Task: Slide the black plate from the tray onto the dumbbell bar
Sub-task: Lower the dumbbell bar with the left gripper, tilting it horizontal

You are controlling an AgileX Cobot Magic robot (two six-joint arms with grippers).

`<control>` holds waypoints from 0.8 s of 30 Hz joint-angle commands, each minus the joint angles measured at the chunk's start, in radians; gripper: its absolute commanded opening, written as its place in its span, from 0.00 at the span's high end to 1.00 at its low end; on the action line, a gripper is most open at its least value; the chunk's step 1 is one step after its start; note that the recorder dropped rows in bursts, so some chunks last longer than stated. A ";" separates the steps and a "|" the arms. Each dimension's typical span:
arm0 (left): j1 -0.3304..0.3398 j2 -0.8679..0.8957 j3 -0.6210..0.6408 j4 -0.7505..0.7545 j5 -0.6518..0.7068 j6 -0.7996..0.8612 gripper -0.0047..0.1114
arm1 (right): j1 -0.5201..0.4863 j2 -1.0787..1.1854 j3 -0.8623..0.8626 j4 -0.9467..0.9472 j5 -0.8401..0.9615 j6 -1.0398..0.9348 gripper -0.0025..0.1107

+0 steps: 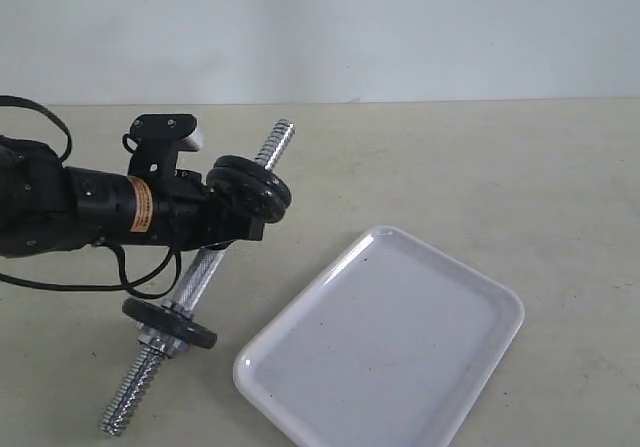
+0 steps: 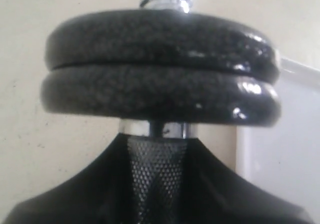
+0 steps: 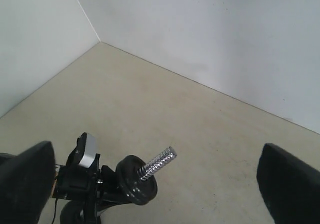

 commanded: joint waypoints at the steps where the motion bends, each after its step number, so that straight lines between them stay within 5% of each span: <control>1: -0.003 -0.022 -0.089 -0.064 -0.253 -0.033 0.92 | -0.001 -0.009 -0.005 0.002 0.012 -0.001 0.06; 24: -0.064 0.119 -0.177 -0.053 -0.319 -0.044 0.92 | -0.001 -0.006 -0.005 0.000 0.005 -0.013 0.06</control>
